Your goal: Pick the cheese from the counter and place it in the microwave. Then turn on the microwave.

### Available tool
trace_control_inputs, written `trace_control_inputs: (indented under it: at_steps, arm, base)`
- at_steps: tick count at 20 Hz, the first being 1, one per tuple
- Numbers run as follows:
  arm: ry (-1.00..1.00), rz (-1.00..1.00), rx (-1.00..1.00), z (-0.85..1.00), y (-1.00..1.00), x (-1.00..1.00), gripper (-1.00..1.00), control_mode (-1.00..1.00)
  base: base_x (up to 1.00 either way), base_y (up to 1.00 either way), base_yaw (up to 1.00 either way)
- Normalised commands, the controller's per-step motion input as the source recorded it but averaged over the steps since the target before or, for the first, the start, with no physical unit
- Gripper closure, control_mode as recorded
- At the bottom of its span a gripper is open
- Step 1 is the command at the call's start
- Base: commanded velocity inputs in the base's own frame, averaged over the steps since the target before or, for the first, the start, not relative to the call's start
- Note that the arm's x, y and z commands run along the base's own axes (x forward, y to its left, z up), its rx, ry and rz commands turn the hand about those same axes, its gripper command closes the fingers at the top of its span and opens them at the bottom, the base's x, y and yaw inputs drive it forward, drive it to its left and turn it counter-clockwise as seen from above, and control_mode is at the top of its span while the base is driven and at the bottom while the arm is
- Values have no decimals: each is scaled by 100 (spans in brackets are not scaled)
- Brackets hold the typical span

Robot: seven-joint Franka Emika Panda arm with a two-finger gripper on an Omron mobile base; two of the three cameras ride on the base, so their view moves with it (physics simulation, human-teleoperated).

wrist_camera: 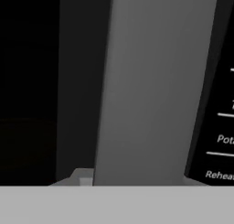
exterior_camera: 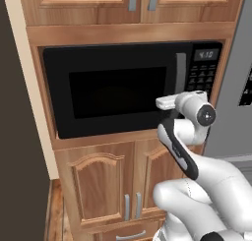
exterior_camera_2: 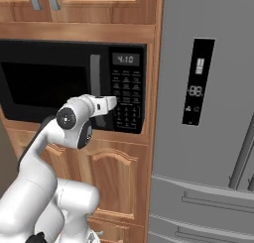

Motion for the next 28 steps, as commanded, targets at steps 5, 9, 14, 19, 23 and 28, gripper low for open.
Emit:
trace_control_inputs:
  at_steps: [5, 9, 14, 19, 23, 28]
  arm:
    - [6, 2, 1, 0, 0, -57, 100, -100]
    - [13, 15, 4, 0, 0, -100, 100, -100]
    - [17, 29, 3, 0, 4, -100, 100, -100]
    - [18, 36, 4, 0, 7, -100, 100, -100]
    - [19, 38, 4, 1, 7, -100, 100, -100]
    - [25, 40, 1, 6, 18, -100, 100, -100]
  base:
    - [0, 0, 0]
    - [0, 0, 0]
    - [0, 0, 0]
    - [0, 0, 0]
    - [0, 0, 0]
    - [0, 0, 0]
